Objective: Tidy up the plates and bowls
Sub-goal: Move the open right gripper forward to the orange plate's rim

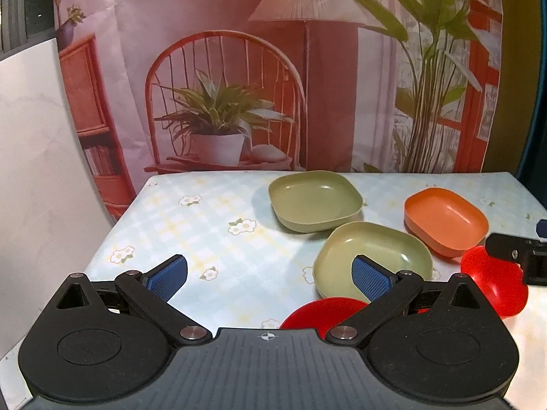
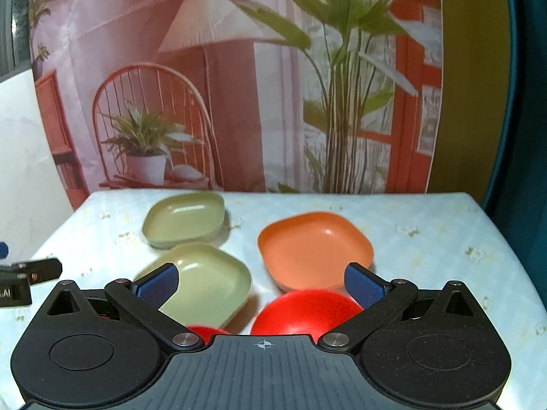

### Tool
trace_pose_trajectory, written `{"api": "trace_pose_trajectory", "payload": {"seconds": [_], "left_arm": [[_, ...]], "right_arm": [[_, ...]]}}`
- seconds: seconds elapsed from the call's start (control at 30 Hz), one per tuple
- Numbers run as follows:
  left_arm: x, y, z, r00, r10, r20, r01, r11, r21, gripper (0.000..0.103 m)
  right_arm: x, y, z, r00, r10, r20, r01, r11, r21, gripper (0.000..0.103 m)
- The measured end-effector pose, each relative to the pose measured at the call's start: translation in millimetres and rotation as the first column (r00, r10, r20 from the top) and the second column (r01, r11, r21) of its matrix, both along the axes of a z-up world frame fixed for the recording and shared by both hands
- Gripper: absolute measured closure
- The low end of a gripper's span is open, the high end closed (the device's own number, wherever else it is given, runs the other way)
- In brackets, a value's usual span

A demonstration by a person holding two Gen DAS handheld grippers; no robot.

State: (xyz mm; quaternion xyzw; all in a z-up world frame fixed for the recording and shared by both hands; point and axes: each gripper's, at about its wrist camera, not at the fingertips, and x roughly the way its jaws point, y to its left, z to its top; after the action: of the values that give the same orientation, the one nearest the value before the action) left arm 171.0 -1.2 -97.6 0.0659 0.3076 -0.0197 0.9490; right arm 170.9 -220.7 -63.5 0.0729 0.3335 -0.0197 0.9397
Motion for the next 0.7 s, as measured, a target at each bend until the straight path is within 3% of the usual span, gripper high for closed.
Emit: {"api": "trace_pose_trajectory", "payload": {"seconds": [0.3, 0.57, 0.7], "left_arm": [[-2.0, 6.9, -16.5, 0.997, 0.074, -0.029, -0.073, 0.997, 0.033, 0.000], [-2.8, 10.6, -21.6, 0.998, 0.031, -0.062, -0.033, 0.999, -0.034, 0.002], [-5.8, 4.3, -27.4, 0.996, 0.001, -0.087, -0.004, 0.999, -0.037, 0.008]], "right_arm": [[-18.1, 0.1, -26.5, 0.999, 0.000, -0.039, 0.000, 1.000, -0.020, 0.000], [-21.6, 3.0, -39.7, 0.997, 0.042, -0.063, -0.045, 0.998, -0.037, 0.002], [-23.3, 8.4, -40.9, 0.995, 0.069, -0.065, -0.072, 0.997, -0.033, 0.006]]}}
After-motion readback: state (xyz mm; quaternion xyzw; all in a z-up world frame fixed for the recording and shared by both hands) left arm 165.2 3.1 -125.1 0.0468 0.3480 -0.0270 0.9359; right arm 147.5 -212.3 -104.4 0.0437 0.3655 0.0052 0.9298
